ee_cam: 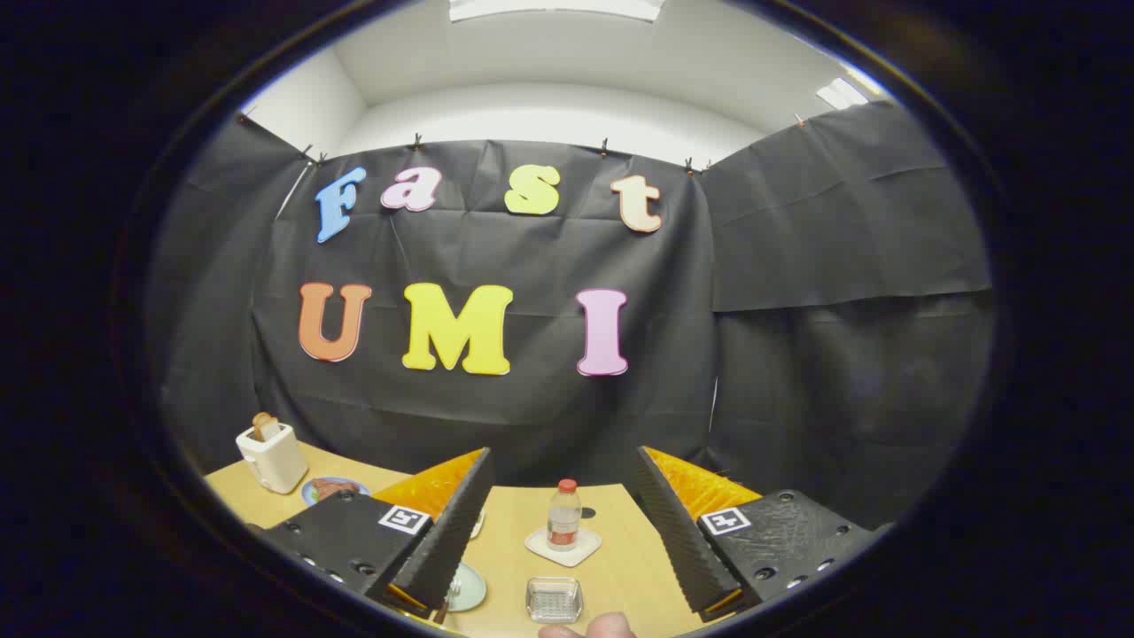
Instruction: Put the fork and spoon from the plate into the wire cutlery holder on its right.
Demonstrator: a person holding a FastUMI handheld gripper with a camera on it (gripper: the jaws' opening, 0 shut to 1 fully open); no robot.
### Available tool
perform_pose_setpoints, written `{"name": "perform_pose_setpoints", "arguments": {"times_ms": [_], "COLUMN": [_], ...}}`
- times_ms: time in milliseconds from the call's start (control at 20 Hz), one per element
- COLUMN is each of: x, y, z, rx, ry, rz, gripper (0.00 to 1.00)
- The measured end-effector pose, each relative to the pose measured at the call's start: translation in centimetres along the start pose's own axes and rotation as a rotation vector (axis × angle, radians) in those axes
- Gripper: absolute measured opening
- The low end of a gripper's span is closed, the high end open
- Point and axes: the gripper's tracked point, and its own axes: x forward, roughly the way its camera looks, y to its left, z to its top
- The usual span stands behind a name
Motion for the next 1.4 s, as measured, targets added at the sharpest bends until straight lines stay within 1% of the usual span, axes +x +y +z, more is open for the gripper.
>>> {"name": "perform_pose_setpoints", "arguments": {"times_ms": [200,350,850,1000,1250,1350,1400], "x": [-0.3,-0.4,-0.9,-0.9,-0.4,0.0,-0.1], "y": [0.5,0.3,1.0,1.5,2.1,2.6,3.1], "z": [0.0,0.1,0.0,-1.3,-2.1,-3.6,-4.6], "rx": [0.001,0.0,0.027,-0.011,-0.017,-0.029,-0.038], "ry": [0.003,0.008,0.049,0.112,0.168,0.224,0.263], "rz": [0.005,-0.006,0.024,0.045,0.07,0.082,0.102], "gripper": [0.95,0.95,0.95,0.95,0.95,0.95,0.95]}}
